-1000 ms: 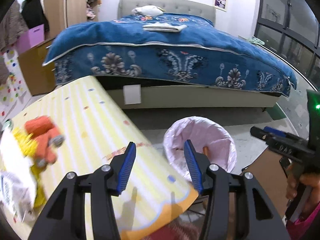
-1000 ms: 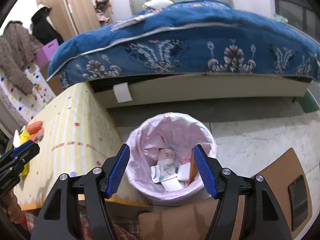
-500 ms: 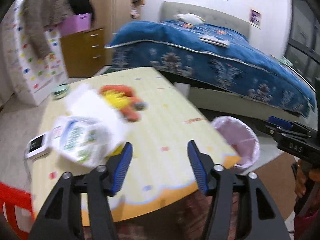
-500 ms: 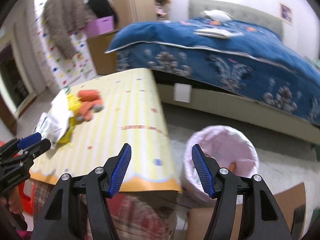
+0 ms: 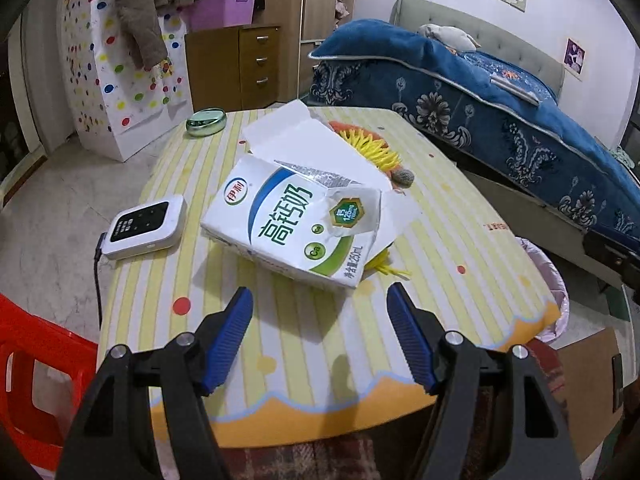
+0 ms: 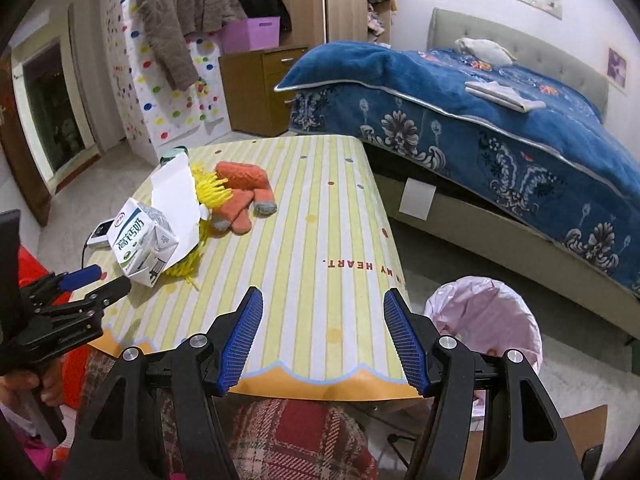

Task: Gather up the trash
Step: 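Move both grippers back over the table, then grasp the white milk carton with the left gripper and lift it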

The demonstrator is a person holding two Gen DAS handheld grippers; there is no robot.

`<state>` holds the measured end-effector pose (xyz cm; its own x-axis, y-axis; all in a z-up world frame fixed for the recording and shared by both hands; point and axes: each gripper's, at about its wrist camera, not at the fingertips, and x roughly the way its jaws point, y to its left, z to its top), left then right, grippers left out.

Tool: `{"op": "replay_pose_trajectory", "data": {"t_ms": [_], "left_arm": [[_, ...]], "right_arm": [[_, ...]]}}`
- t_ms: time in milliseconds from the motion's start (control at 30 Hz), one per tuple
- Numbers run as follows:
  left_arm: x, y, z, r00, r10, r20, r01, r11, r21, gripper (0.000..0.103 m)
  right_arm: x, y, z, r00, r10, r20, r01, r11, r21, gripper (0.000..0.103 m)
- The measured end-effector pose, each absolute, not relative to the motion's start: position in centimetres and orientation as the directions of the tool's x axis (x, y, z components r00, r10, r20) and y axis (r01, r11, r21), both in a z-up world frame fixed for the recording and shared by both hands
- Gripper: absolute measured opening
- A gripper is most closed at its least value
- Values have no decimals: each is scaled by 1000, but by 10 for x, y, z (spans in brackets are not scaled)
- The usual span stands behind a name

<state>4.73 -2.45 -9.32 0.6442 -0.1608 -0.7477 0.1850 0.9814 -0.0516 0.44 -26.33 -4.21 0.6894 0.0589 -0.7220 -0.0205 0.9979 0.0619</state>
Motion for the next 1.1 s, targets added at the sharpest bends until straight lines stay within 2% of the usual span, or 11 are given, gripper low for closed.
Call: {"op": "replay_pose_trajectory", "data": {"t_ms": [867,933,1000,1100], "left_arm": [[50,28,-98,638,-32,-770,43,999,-6,68],[48,24,-94,642,-71,-763,60,997,-42,72],[46,18,-90,650,-110,-752,78,994,-78,85],[50,6,-88,658,-116,-744,82,993,-83,91]], "right_arm": [[7,-268,-52,678,63,-732,-13,997,74,63],[7,-269,-52,679,63,-732,-11,997,75,64],[7,-269,-52,678,65,-732,-11,997,78,64],[7,-271,-52,678,68,-732,-11,996,83,64]]}}
